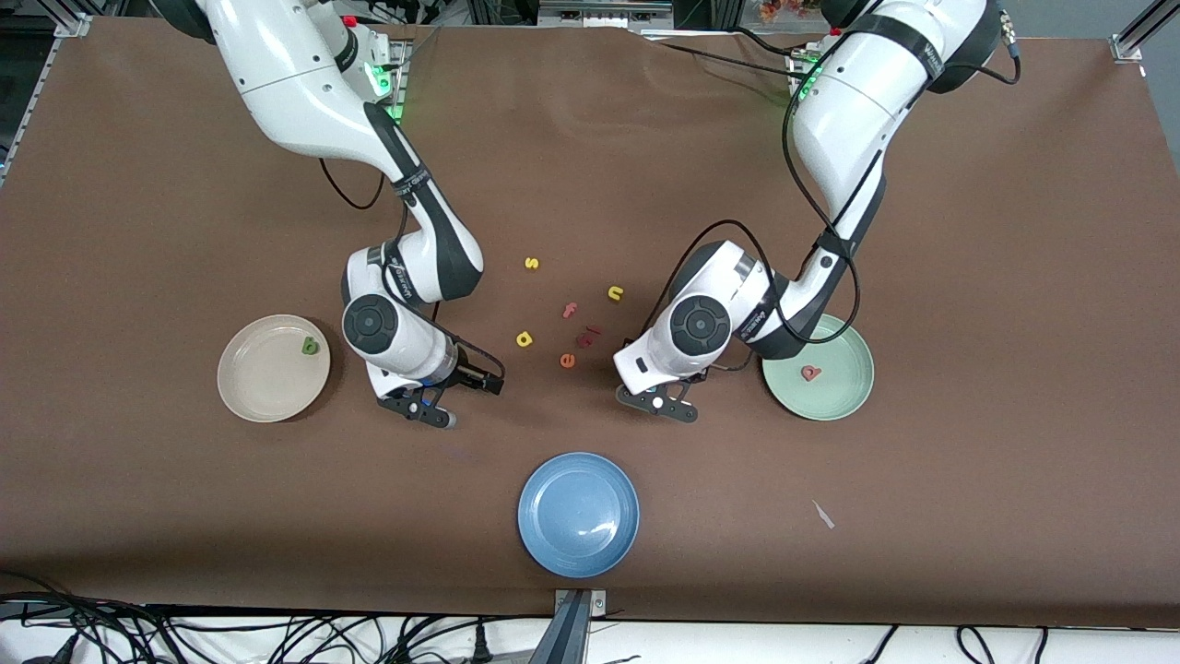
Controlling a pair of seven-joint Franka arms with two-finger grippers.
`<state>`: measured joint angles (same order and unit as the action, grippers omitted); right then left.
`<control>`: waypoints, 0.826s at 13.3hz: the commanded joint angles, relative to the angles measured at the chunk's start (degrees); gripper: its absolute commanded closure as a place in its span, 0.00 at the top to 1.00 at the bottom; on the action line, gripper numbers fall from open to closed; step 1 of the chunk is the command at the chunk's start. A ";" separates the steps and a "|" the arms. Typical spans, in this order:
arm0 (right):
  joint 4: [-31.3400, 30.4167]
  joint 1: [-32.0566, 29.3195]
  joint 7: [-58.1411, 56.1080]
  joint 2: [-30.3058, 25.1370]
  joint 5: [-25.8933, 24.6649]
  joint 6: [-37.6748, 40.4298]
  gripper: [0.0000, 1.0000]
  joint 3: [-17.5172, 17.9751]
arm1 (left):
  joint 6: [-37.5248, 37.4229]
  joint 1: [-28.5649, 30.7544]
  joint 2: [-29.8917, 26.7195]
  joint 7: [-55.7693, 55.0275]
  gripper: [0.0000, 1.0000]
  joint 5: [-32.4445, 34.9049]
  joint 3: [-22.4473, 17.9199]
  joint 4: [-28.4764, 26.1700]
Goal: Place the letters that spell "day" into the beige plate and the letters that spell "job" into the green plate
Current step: 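Grasp a cyan letter with each gripper from the letter pile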
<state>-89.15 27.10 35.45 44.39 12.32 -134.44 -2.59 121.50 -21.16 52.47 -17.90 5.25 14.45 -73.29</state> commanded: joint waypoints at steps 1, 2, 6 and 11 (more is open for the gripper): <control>2.32 1.11 1.37 1.93 -2.56 0.58 0.99 -0.58 | 3.55 -1.16 2.02 -0.91 0.62 -0.69 -2.31 2.45; 2.32 1.11 1.46 2.10 -2.92 0.58 0.95 -0.58 | 4.78 -1.25 2.28 -0.73 0.61 -0.25 -2.67 2.02; 2.41 1.20 1.38 2.81 -4.85 0.67 0.79 -0.58 | 5.85 -2.83 3.78 -1.26 0.51 1.51 -3.29 2.01; 3.20 1.20 1.29 3.42 -4.94 1.02 0.51 -0.58 | 5.76 -2.83 3.69 -1.17 0.00 2.04 -3.29 1.92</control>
<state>-88.37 27.76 35.68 46.00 8.26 -134.10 -2.73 127.30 -23.28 55.29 -18.07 6.08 11.82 -72.67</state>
